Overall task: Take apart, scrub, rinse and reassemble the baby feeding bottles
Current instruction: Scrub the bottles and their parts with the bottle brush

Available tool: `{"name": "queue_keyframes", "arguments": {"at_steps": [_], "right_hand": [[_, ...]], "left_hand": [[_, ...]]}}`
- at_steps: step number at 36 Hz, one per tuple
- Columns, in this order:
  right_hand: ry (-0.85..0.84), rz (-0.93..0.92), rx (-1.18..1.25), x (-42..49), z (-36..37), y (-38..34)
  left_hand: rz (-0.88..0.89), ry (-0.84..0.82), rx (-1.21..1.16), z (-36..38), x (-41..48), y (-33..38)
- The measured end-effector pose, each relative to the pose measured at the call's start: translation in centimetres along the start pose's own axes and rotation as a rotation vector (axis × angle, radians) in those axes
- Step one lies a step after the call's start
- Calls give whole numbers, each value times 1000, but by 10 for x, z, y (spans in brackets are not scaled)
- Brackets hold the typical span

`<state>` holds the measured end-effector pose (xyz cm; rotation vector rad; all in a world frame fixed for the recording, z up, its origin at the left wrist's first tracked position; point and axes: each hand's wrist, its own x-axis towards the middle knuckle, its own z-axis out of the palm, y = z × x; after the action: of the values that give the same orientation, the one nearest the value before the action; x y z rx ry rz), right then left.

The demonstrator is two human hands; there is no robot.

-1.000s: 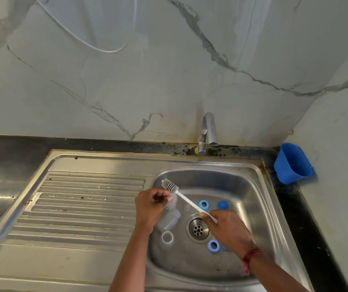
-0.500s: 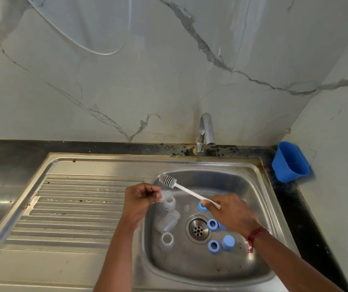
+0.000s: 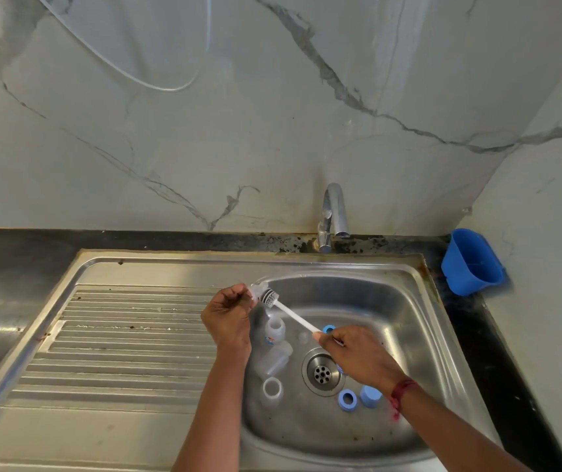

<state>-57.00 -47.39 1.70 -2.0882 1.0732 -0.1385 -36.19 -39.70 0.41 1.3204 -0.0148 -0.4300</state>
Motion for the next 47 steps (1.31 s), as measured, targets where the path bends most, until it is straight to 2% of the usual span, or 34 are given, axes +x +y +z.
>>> {"name": "queue_keyframes", "arguments": {"at_steps": [3,10,15,20,26,30,39,47], "right_hand": [[-7,13,6,-1,-4,0],[-27,63,31,3,2,-3],[-50,59,53,-6,10,1],[-72,45,61,-13,4,1],[-48,67,64,-16,-5,-4],[-16,50,35,-17,-5,-13],[49,65,-12,-48,-6,-11],[56,132,-40,-73,-5,1]], "left_hand": [[6,35,19,3,-3,-1],[38,-56,15,9,-24,-6],[-17,67,-25,1,-16,-8],[0,137,-27,1,-18,-3],[-5,50,-65,5,-24,1],[-47,-72,-81,8,-43,2],[-219,83,-156,5,-49,5],[-299,76,-125,-2,-67,-4]]}}
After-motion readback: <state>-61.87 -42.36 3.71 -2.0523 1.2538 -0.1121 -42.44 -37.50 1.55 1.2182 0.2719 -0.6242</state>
